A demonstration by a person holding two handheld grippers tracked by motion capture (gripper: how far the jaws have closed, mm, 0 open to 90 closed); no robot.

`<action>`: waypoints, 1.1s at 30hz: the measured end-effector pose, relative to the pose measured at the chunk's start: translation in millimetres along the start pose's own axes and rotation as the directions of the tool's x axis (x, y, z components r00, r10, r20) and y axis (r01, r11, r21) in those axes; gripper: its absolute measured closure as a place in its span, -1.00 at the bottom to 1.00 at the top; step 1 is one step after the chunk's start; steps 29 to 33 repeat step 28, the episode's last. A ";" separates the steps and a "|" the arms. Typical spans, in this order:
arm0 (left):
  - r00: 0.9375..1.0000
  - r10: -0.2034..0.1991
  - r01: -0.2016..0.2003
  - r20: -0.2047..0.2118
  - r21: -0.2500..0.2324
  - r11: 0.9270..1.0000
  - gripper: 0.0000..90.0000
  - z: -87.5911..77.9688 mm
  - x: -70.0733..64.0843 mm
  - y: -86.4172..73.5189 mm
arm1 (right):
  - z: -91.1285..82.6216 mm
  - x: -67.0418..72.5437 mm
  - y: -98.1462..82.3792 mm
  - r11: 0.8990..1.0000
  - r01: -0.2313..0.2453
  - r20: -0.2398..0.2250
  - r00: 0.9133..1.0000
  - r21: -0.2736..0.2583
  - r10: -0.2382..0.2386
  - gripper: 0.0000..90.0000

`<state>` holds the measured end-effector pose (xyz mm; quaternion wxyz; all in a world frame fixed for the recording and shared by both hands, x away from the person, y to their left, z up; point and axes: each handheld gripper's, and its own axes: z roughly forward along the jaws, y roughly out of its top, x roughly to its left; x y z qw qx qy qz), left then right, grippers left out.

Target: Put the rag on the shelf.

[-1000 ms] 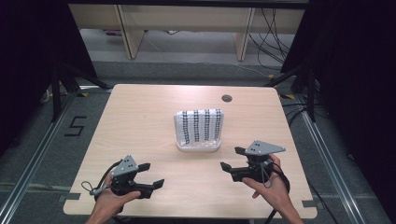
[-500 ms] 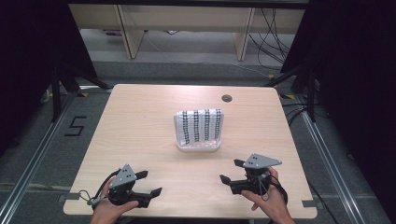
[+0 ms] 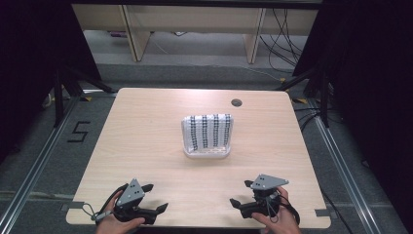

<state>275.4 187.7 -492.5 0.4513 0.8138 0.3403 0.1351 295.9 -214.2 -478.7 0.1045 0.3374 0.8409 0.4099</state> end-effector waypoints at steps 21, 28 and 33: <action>1.000 -0.012 0.013 -0.019 0.025 1.000 -0.61 2.3 5.0 -3.9 | 3.1 -2.2 -12.1 0.999 -0.008 0.012 1.000 0.036 0.007 -0.59; 0.999 -0.016 0.018 -0.046 0.048 0.999 -0.61 0.6 14.2 -5.9 | 2.8 -5.7 -13.0 0.999 -0.017 0.019 1.000 0.036 0.017 -0.59; 0.999 -0.016 0.018 -0.046 0.048 0.999 -0.61 0.6 14.2 -5.9 | 2.8 -5.7 -13.0 0.999 -0.017 0.019 1.000 0.036 0.017 -0.59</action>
